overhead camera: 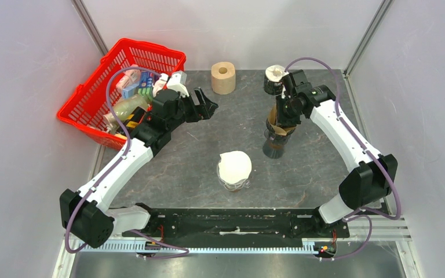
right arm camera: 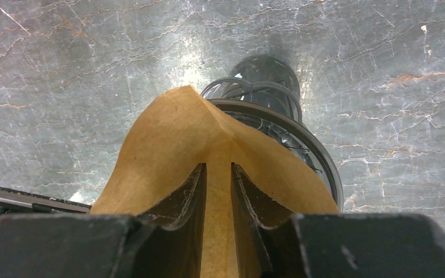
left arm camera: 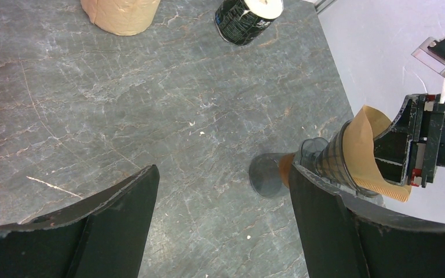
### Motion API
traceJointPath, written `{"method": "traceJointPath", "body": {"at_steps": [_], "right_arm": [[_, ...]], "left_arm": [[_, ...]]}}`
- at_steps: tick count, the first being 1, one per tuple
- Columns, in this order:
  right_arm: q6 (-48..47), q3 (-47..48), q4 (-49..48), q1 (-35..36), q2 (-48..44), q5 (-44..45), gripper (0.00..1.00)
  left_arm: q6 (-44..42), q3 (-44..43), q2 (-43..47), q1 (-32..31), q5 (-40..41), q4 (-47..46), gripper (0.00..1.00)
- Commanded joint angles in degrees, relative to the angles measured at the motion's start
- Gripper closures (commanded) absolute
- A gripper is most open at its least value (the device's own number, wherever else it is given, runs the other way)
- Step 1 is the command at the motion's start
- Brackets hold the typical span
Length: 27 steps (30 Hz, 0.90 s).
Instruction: Place the coffee filter in the dripper
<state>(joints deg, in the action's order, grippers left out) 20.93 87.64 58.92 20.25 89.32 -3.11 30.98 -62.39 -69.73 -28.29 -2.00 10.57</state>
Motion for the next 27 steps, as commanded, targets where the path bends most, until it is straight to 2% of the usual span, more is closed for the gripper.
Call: {"method": "traceJointPath", "body": {"at_steps": [1,27], "right_arm": [[-1.0,-0.5,-1.0,0.0,-0.3,1.9,0.72],[-2.3,-0.6,0.5,2.3,3.6,8.0,0.73]], "left_arm": [[-0.5,-0.5,0.0,0.3,0.0,-1.8,0.11],[-1.7,-0.8,-0.5,0.3,1.7,-1.3,0.11]]}}
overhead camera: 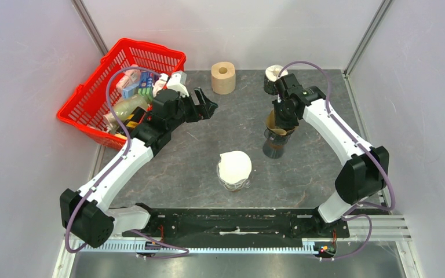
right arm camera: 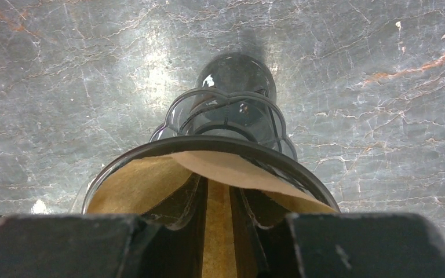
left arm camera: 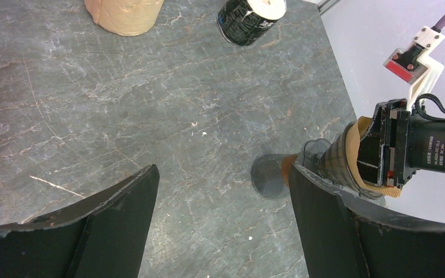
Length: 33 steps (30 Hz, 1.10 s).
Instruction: Place the coffee filter in the dripper
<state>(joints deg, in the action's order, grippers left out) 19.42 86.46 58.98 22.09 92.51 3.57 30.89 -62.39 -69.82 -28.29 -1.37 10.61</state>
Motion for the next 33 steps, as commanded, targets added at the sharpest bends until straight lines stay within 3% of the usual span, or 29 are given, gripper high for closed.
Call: {"method": "traceJointPath", "body": {"at_steps": [1,23,33], "right_arm": [[-0.8,0.5,0.4,0.5,0.6,1.3,0.73],[0.3,-1.1,0.4,1.4,2.9,4.2,0.72],[0.7,-0.9,0.6,1.6,2.0,4.2,0.57]], "left_arm": [[-1.7,-0.8,-0.4,0.3,1.1,-1.3,0.11],[-2.4,-0.6,0.3,0.3,3.6,-0.9,0.11],[-2.3,-0.5,0.4,0.3,4.2,-0.7,0.11]]}}
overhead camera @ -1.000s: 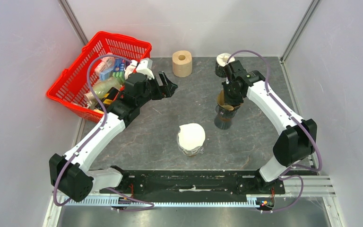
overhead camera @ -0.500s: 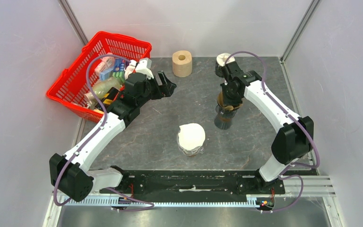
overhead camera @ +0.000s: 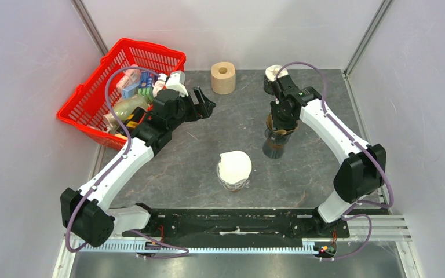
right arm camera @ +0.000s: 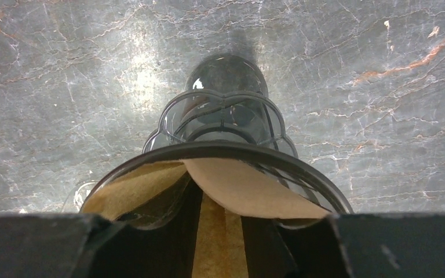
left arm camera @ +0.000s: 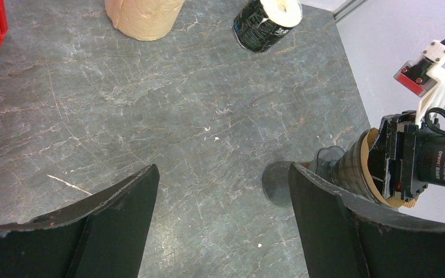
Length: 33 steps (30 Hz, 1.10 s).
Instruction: Place the coffee filter in the dripper
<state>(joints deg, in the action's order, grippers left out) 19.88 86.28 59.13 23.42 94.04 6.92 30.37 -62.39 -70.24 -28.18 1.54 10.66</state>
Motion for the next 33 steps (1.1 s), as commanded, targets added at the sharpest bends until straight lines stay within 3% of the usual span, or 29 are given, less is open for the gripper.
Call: {"method": "traceJointPath", "body": {"at_steps": [1,17,22,29,33], "right_arm": [[0.3,-0.7,0.5,0.4,0.4,1.0,0.56],[0.5,-0.5,1.1,0.6,-0.1,1.3,0.43],[0.6,-0.5,1.1,0.7,-0.4,1.3,0.52],[0.6,0.0,1.2,0.8,-0.9,1.5,0.77],[0.5,0.4,1.2,0.9,-1.2,1.4,0.78]], "left_arm": [[-1.8,-0.5,0.7,0.2,1.3,-0.7,0.11],[-1.7,-0.5,1.2,0.2,1.7,-0.5,0.11],[-1.7,-0.5,1.4,0.2,1.5,-0.4,0.11],[-1.7,-0.4,1.4,0.2,1.4,-0.5,0.11],[-1.7,-0.3,1.4,0.2,1.3,-0.5,0.11]]}}
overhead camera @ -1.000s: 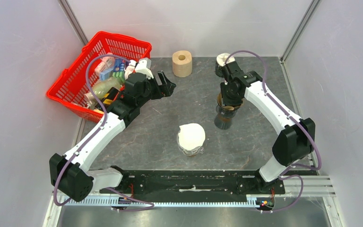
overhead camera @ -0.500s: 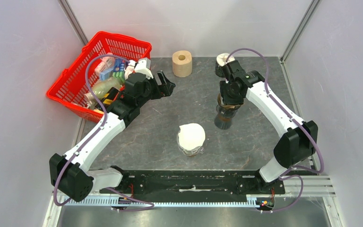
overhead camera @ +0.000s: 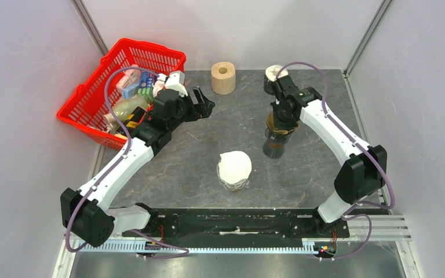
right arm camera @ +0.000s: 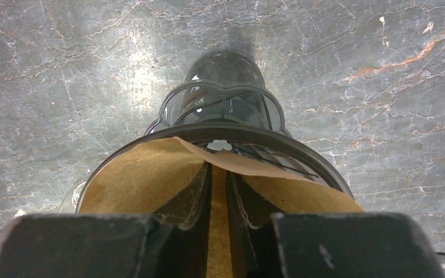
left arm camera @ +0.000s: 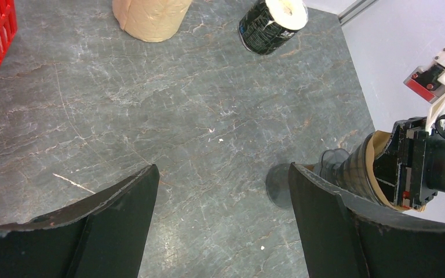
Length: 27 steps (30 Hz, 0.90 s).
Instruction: Place the coffee filter in the dripper
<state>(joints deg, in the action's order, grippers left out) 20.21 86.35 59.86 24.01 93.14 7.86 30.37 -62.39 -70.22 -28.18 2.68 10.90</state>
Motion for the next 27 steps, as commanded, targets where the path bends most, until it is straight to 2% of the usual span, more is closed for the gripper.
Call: {"method": "traceJointPath", "body": {"at_steps": [1,19,27], "right_arm": [[0.2,0.6,0.4,0.3,-0.4,0.6,0.75],[1.0,6.9,2.1,0.6,-4.8,2.8,0.69],[3.2,9.3,-2.3,0.2,-11.5,13.8,0.64]], "left_arm": [[-1.6,-0.3,1.3,0.2,0.2,-0.9,0.11],[-1.8,-0.4,1.2,0.2,-0.9,-1.0,0.11],[-1.8,-0.8,1.5,0.2,-0.6,-0.5,0.11]]}}
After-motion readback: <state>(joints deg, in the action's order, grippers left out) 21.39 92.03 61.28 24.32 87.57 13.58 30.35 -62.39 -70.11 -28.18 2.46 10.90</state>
